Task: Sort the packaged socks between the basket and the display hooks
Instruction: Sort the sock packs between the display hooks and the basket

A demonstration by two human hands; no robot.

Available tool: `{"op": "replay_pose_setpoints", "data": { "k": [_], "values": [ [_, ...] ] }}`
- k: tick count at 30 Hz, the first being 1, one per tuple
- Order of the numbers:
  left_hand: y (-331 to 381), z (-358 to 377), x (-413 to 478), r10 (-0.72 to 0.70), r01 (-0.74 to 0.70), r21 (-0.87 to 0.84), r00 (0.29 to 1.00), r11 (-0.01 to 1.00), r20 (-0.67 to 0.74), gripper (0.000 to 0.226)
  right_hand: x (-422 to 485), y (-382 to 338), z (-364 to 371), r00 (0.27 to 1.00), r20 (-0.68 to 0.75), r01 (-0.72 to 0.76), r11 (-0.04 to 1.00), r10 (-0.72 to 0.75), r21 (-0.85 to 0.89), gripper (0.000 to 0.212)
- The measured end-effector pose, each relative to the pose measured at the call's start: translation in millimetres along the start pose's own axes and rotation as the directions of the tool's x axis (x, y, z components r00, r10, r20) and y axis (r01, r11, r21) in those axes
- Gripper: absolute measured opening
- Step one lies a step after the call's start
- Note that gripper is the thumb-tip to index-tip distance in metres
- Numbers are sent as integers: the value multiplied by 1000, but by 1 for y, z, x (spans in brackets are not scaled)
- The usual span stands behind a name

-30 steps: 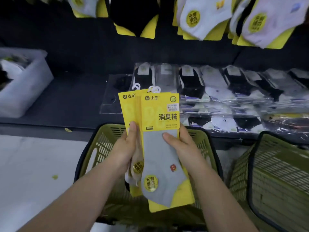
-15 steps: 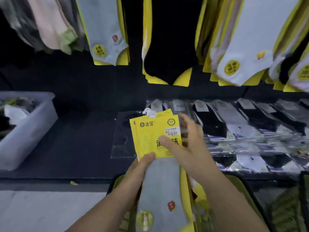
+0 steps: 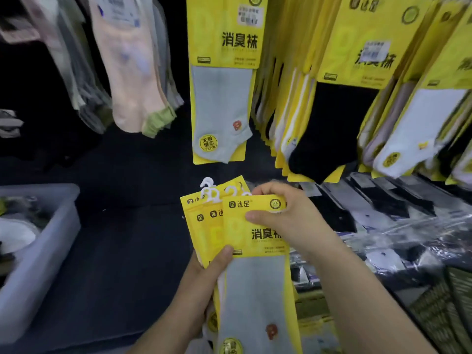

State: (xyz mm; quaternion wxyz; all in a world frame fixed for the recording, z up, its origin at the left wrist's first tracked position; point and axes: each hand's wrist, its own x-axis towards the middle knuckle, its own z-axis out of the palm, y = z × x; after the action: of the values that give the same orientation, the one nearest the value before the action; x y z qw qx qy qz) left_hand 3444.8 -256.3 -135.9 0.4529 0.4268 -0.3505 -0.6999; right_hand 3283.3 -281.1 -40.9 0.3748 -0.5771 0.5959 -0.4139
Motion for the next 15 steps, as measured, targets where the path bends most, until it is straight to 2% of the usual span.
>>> {"op": "replay_pose_setpoints", "data": {
  "k": [3, 6, 10, 15],
  "values": [
    [19, -7, 0, 19, -19, 29, 1000, 999, 11, 68, -2, -22, 13, 990, -139, -6, 999, 11, 36, 4],
    [37, -14, 0, 2, -4, 28, 999, 1000, 51, 70, -3, -47, 25, 974, -228, 0, 996, 20, 85, 11],
    [59, -22, -9, -11, 8, 32, 995, 999, 101, 68, -3, -82, 30, 947, -304, -47, 980, 104, 191, 17],
    [87, -21, -26, -41, 45, -38, 996, 998, 84, 52, -6, -135, 23, 931, -365, 57, 994, -21, 89, 14]
  ]
}}
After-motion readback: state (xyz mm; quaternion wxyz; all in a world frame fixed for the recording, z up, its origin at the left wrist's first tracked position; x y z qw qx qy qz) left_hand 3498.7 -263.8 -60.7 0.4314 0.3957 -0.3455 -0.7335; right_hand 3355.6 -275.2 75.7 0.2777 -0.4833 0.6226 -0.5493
